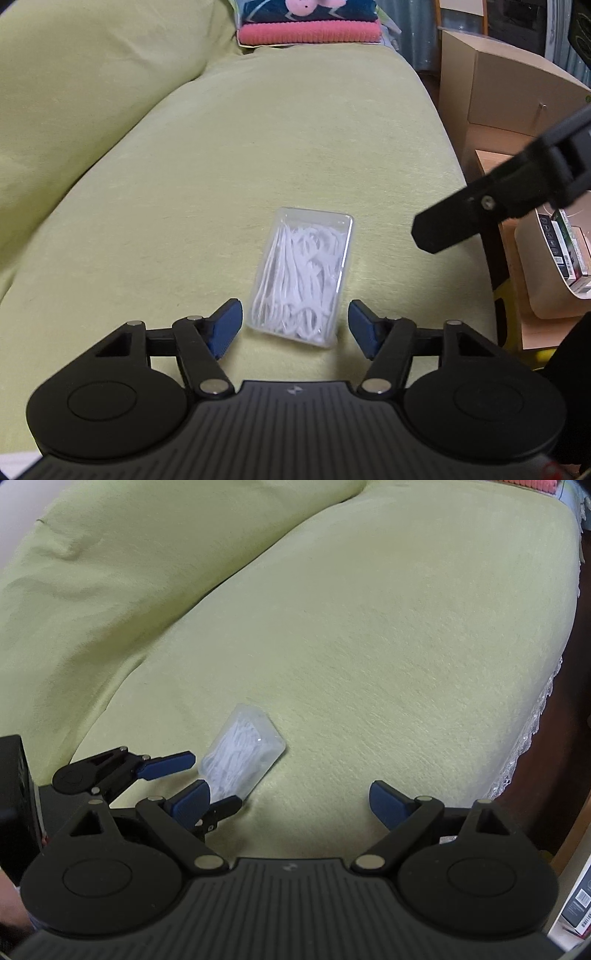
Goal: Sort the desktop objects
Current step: 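Lower the left gripper onto the clear floss-pick box and close on it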
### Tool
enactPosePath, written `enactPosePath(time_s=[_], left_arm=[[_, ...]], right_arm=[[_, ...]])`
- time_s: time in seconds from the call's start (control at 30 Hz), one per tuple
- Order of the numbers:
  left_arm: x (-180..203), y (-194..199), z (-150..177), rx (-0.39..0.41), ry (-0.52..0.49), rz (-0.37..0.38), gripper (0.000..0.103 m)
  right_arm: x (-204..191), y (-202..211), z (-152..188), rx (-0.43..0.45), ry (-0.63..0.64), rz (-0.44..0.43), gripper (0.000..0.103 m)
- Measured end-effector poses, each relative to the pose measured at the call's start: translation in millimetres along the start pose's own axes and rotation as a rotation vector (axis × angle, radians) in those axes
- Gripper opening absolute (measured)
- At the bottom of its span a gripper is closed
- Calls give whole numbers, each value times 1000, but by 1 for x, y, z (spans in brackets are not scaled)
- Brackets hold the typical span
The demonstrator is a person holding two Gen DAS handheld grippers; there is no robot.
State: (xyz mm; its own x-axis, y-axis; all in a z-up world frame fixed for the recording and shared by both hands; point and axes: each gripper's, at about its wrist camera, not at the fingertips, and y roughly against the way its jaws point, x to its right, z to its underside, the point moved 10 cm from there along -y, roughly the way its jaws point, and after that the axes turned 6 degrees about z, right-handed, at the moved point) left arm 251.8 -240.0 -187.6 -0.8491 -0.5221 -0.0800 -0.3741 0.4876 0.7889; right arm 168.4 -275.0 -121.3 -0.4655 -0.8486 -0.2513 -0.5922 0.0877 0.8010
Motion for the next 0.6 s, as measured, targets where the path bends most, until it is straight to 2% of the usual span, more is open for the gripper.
enactPosePath(time_s=[0.27, 0.4, 0.53, 0.6], left_arm=[[-4, -14, 5, -29, -8, 34, 65], [1, -11, 5, -4, -27, 37, 62], [19, -6, 6, 2, -158, 18, 61], [27, -5, 8, 6, -209, 28, 61]], right_arm=[[-3, -10, -8, 3, 9, -28, 91], [-6, -14, -13, 8, 16, -47, 89], [-11, -20, -21, 10, 33, -75, 68], [-14, -25, -27, 9, 58, -82, 67]])
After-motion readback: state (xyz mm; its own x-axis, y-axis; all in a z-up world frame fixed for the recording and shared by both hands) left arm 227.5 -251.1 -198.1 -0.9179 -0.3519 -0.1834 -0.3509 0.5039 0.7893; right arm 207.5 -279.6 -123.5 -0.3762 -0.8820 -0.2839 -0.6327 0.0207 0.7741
